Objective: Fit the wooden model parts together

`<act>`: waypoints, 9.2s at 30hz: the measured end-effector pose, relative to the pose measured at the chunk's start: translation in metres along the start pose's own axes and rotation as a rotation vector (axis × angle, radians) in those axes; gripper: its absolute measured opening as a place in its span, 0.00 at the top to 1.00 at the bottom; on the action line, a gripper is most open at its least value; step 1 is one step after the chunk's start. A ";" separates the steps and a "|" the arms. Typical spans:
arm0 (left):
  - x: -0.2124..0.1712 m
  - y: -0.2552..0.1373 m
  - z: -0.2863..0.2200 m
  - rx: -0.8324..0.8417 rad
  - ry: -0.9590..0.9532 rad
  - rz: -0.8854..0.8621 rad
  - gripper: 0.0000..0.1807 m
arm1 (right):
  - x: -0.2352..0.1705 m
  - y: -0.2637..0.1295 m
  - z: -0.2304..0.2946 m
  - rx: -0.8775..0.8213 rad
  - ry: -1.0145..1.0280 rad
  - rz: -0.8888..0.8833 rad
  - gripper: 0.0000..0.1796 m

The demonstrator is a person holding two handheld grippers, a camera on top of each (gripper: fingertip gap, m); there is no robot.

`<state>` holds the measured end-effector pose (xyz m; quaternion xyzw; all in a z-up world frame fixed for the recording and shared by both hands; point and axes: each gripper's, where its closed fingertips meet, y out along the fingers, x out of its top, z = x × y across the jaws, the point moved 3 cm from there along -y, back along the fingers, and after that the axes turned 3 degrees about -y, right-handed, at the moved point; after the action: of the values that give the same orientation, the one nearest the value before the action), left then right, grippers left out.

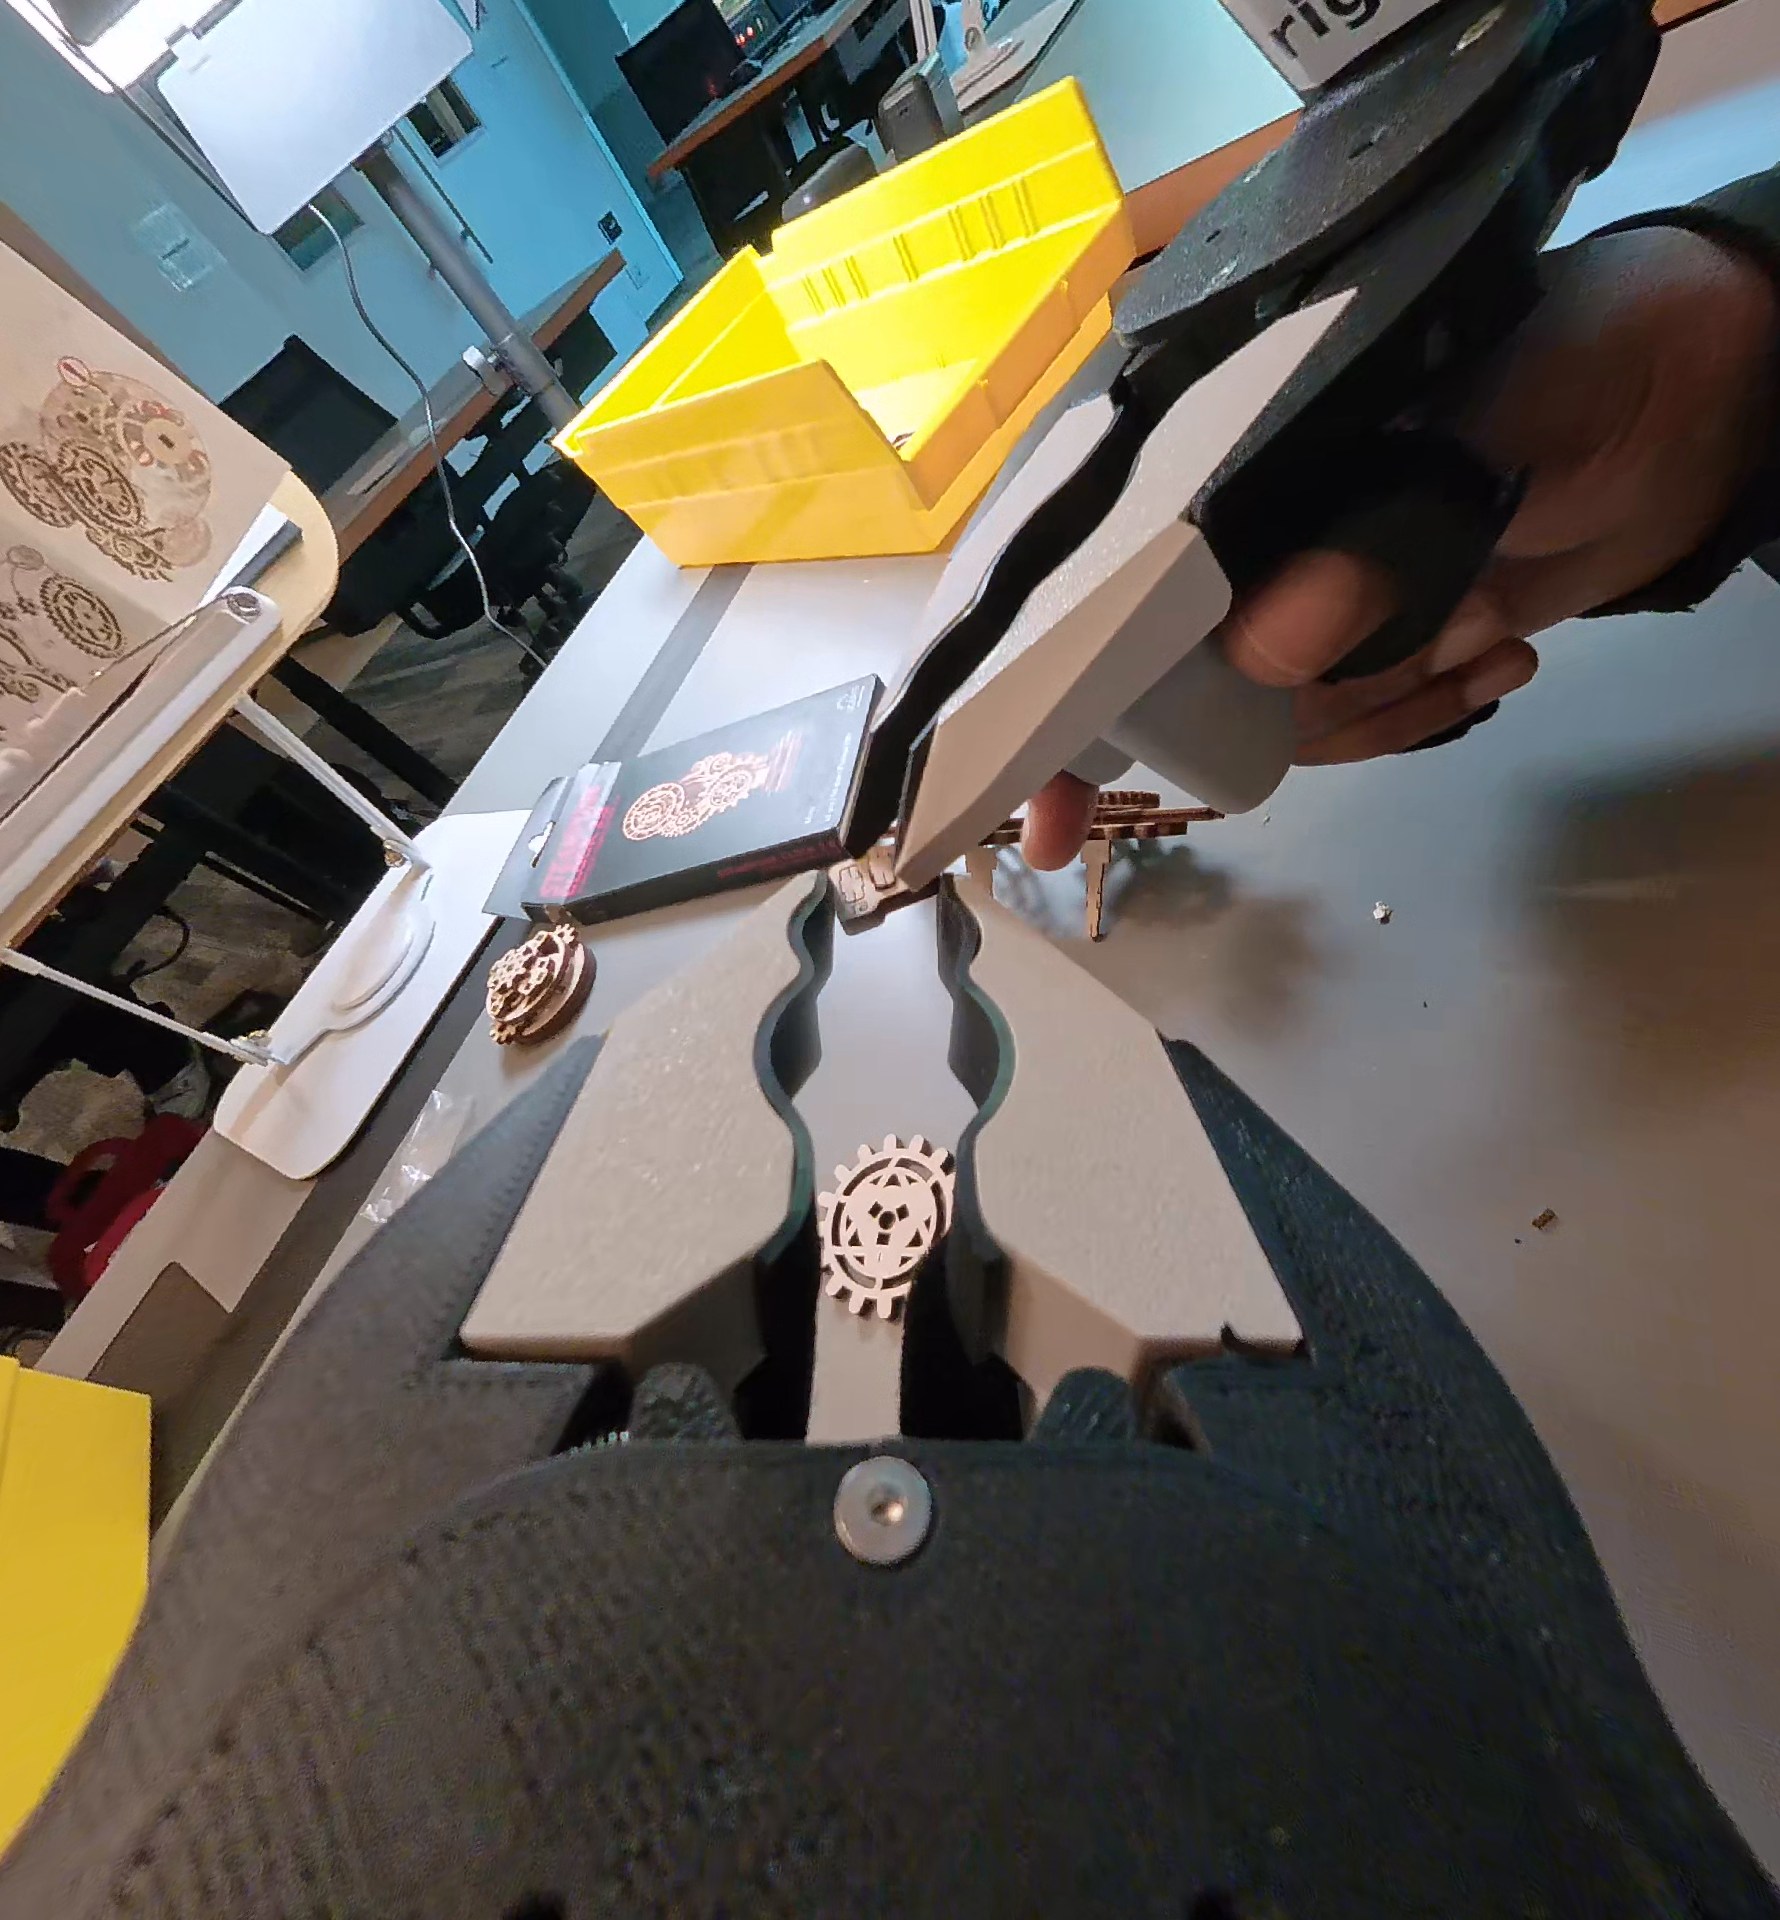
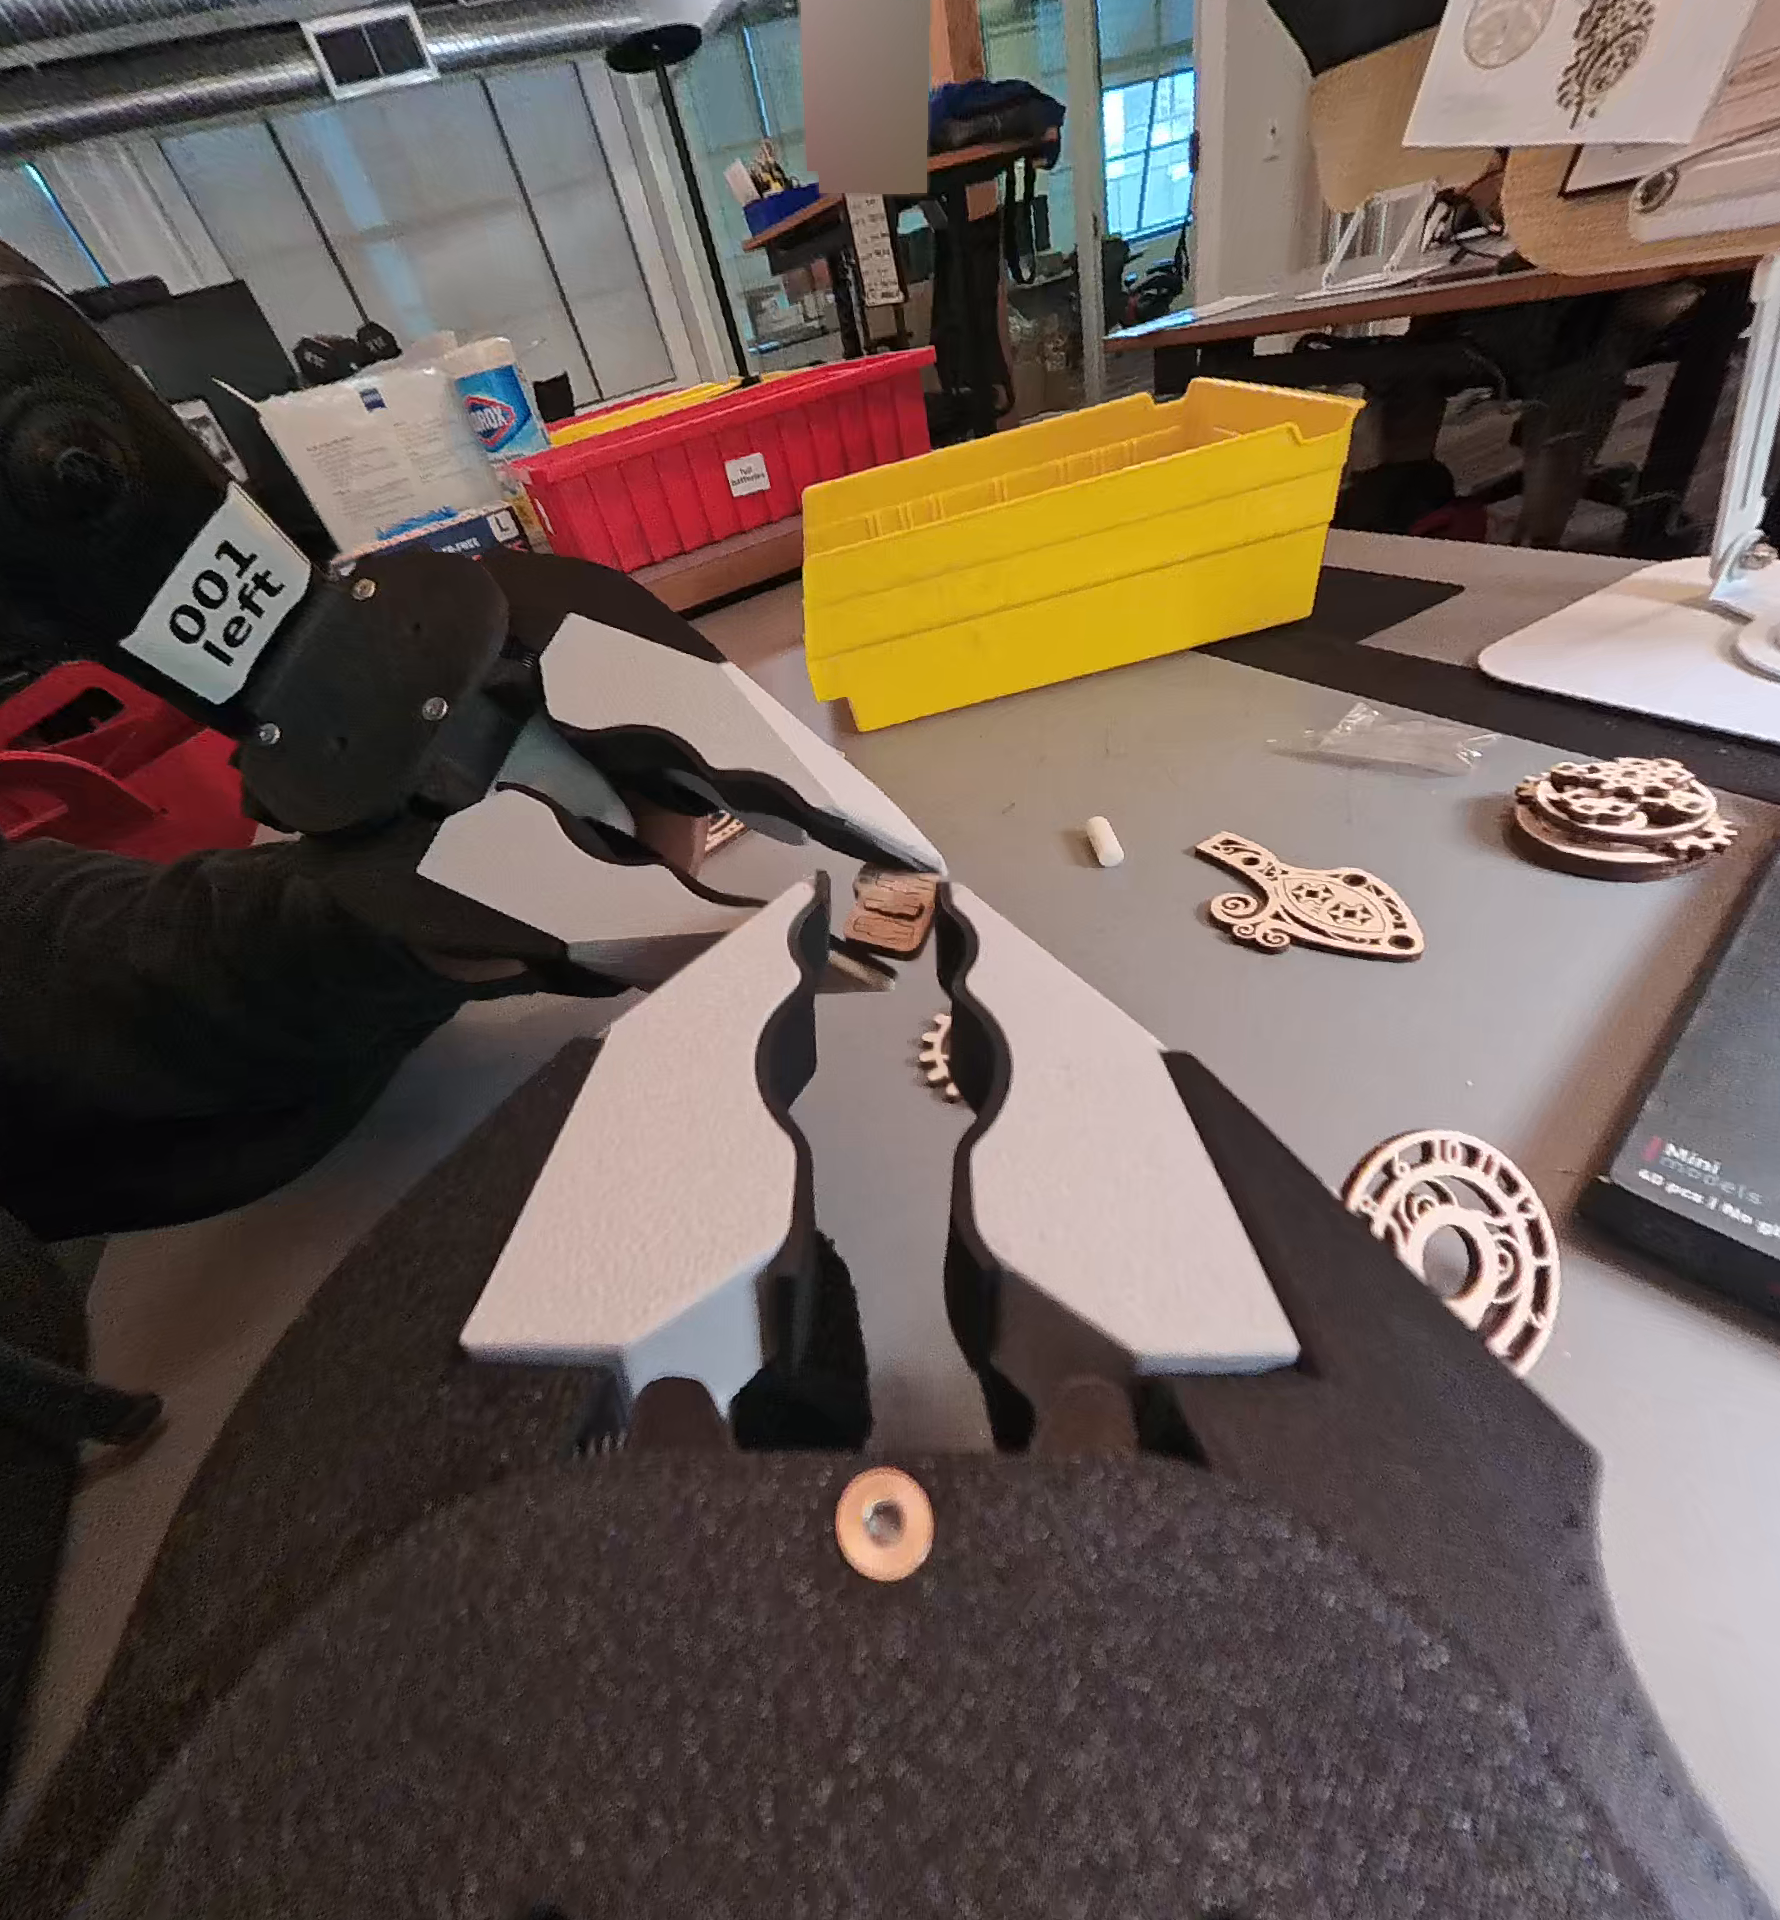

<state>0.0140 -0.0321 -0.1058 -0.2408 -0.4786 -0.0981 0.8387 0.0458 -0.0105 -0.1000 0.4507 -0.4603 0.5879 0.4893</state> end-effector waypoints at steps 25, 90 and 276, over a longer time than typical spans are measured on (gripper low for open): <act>-0.017 0.011 -0.008 0.033 0.109 0.169 0.90 | -0.019 0.004 -0.005 -0.144 -0.236 0.181 0.95; -0.008 -0.002 -0.005 -0.168 -0.078 -0.011 0.90 | -0.020 -0.025 -0.003 0.098 -0.387 0.360 0.95; -0.021 -0.010 -0.050 -0.863 -0.841 0.160 0.99 | -0.048 -0.023 0.033 0.350 -0.420 0.432 0.99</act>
<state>0.0366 -0.0673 -0.1413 -0.6126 -0.6662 -0.1163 0.4092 0.0769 -0.0481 -0.1395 0.5312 -0.5279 0.6423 0.1632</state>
